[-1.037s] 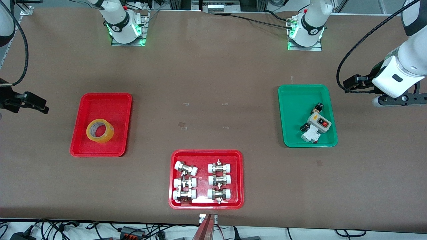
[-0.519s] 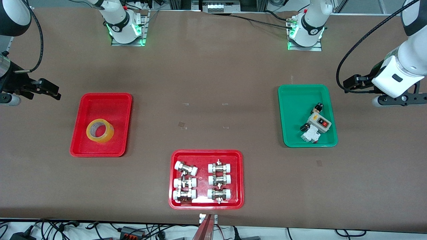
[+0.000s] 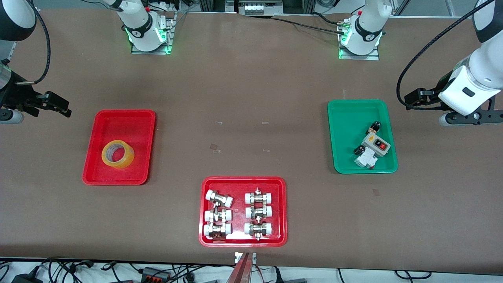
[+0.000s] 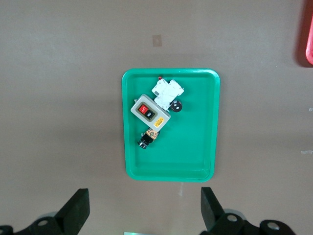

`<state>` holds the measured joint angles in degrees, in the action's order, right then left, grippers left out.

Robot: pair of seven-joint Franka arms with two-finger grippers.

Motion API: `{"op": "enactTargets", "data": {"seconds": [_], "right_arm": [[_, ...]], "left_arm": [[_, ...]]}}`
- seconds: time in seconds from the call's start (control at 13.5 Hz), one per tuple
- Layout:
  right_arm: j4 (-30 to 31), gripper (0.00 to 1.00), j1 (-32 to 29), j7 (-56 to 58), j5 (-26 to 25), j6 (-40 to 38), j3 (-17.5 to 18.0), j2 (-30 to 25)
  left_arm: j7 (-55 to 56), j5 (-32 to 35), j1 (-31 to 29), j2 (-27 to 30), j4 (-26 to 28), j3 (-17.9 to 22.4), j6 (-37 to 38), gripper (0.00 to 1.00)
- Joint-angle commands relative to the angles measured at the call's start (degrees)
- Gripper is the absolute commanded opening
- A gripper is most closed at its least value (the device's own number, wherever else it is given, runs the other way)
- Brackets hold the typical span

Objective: Left arm passes tape to right arm into tray

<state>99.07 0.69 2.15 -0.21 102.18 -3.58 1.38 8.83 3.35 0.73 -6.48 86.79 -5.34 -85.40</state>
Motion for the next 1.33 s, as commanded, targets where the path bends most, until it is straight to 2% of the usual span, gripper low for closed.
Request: {"op": "enactTargets", "data": {"seconds": [0.0,0.15,0.22,0.44,1.26], "right_arm": [[0.08,1.0,0.36,-0.21,-0.49,-1.2,-0.37,-1.29],[-0.27,1.0,-4.62,-0.21,-0.41,-1.02,4.78,-1.38],[-0.28,1.0,-4.65,-0.21,-0.58,-1.02,5.33,-1.47],[-0.19,1.0,-2.98,-0.3,-0.41,-1.37,3.5,-1.55],[0.51,1.0,-3.07,-0.21,-0.41,-4.45,3.67,-3.31]], "left_arm": [[0.48,-0.88,-0.37,1.29,0.92,-0.19,-0.56,1.0],[0.48,-0.88,-0.37,1.29,0.92,-0.19,-0.56,1.0],[0.48,-0.88,-0.37,1.29,0.92,-0.19,-0.56,1.0],[0.48,-0.88,-0.46,1.29,1.01,-0.19,-0.91,1.0],[0.48,-0.88,0.07,1.29,1.01,-0.19,-1.61,1.0]]}}
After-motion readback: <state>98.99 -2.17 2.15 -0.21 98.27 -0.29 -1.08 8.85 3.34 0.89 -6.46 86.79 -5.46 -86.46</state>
